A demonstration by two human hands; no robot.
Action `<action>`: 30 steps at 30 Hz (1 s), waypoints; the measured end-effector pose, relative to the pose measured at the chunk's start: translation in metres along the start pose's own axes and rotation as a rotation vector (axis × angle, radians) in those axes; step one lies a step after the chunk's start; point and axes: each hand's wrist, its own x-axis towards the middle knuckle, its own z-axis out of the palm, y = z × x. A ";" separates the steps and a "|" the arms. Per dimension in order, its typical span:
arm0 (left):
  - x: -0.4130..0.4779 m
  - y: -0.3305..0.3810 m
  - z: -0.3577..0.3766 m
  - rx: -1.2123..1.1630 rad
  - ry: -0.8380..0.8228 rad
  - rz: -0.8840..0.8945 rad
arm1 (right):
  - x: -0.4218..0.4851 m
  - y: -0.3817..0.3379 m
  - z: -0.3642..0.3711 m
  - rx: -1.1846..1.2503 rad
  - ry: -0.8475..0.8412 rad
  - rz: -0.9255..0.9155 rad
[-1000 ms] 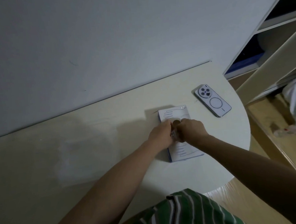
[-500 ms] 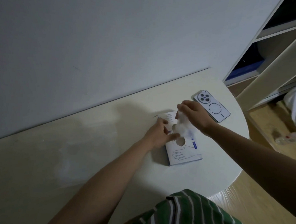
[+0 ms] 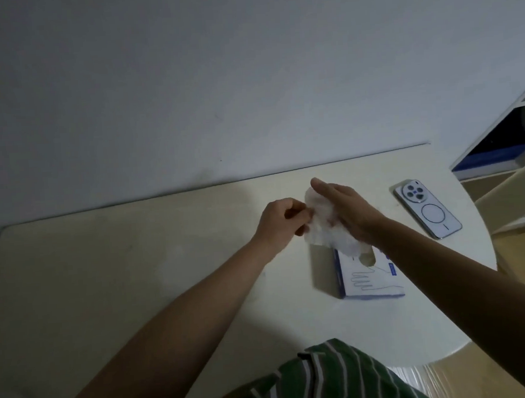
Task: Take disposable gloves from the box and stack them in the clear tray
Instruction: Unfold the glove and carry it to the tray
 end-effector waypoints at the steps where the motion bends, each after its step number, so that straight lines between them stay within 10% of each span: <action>1: -0.003 -0.002 -0.010 -0.016 0.014 0.002 | 0.001 -0.002 0.007 0.010 -0.059 -0.004; 15: -0.041 -0.047 -0.126 -0.551 0.116 -0.393 | 0.024 -0.021 0.111 -0.139 -0.195 -0.028; 30: -0.057 -0.075 -0.166 0.408 0.534 -0.197 | 0.037 -0.032 0.140 -0.392 -0.104 0.050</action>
